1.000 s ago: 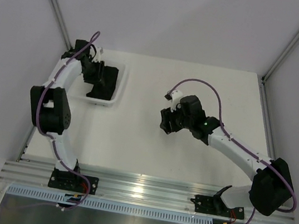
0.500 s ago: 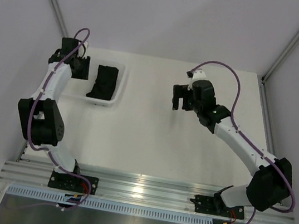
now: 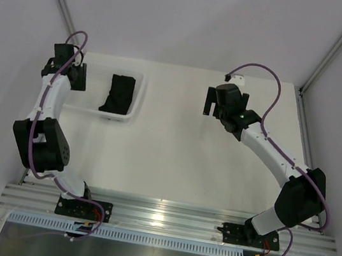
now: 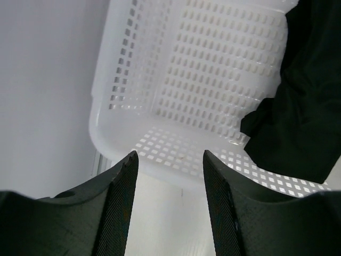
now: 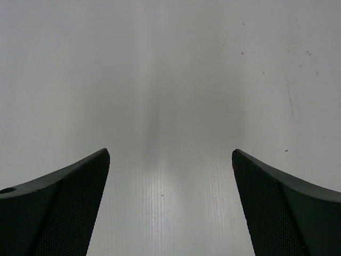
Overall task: Roll the t-shirts
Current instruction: Place the rolled tshirt into the container
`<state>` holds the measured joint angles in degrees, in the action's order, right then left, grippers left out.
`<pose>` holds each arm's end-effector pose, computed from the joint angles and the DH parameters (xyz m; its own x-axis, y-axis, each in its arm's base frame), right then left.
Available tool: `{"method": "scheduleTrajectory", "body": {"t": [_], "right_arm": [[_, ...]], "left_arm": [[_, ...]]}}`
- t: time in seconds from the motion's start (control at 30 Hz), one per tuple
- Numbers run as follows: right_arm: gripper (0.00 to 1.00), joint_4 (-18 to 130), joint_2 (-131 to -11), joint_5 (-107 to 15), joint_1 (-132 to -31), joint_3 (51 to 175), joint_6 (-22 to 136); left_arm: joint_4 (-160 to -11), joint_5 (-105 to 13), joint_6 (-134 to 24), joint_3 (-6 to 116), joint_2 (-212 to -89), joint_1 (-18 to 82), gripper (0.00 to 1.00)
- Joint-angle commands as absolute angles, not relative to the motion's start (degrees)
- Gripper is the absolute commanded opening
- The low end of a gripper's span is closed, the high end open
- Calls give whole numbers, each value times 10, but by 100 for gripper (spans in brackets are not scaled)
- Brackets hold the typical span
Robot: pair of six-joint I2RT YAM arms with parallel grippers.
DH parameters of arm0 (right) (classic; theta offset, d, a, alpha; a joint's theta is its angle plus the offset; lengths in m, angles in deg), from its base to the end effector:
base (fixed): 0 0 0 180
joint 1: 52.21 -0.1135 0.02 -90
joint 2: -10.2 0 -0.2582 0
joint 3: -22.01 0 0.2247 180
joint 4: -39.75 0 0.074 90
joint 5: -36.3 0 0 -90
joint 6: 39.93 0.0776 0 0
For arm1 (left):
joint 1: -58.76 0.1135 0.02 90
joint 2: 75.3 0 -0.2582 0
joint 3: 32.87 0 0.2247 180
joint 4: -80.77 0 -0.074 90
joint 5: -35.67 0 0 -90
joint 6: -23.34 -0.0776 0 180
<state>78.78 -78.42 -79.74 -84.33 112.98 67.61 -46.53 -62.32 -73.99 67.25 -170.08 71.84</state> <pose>0.3176 0.1591 0.2950 -0.5365 -0.0171 -0.8437 -0.0187 0.9998 -0.0083 0.3554 0.0937 0.2807 -0.7510 -0.0448 -0.6588 -0.2218 0.9568 0.1878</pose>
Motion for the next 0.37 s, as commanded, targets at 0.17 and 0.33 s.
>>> {"method": "scheduleTrajectory", "body": {"t": [0.17, 0.33], "right_arm": [[99, 773, -798, -825, -844, 1155, 692], [99, 765, -801, -837, -844, 1157, 693]], "left_arm": [[-494, -644, -762, 635, -1638, 743, 56], [-495, -638, -766, 619, -1628, 743, 56]]}}
